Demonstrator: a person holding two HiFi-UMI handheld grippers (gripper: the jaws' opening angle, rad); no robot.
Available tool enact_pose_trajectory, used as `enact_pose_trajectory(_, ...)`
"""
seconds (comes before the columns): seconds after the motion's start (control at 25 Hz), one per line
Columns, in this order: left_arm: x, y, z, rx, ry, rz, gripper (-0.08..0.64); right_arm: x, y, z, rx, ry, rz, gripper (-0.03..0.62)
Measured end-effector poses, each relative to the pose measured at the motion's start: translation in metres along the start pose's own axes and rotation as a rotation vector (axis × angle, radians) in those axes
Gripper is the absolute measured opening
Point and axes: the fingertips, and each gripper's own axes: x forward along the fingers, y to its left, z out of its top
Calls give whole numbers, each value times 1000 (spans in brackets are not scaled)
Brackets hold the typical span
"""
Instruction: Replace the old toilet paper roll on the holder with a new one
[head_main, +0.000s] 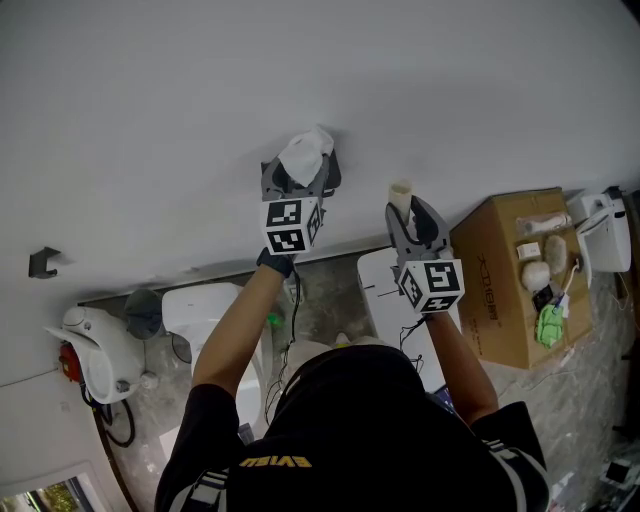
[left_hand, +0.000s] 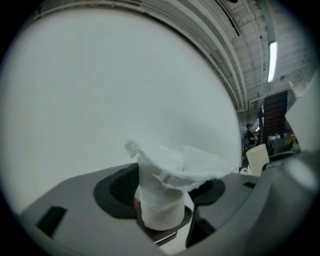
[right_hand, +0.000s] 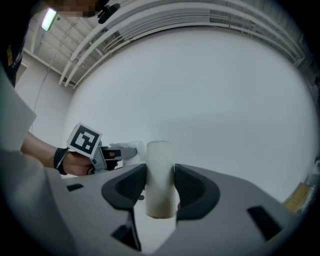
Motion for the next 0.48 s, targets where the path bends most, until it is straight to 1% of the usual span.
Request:
enact_pose_trajectory(0.08, 0, -9, 7, -10, -10, -18, 282, -2, 2, -2, 2, 6, 0, 176)
enact_pose_trajectory(0.16, -1, -17, 13, 2, -19, -31, 282, -4, 5, -4, 3, 9, 2, 176)
enact_pose_trajectory(0.32, -1, -31, 23, 42, -40, -55, 282, -8, 0, -3, 6, 5, -12, 176)
enact_pose_trajectory(0.4, 1, -39, 25, 58, -36, -67, 282, -10, -3, -3, 4, 4, -23, 176)
enact_pose_trajectory(0.48, 1, -51, 24, 97, -23, -86, 282, -14, -6, -3, -3, 4, -37, 176)
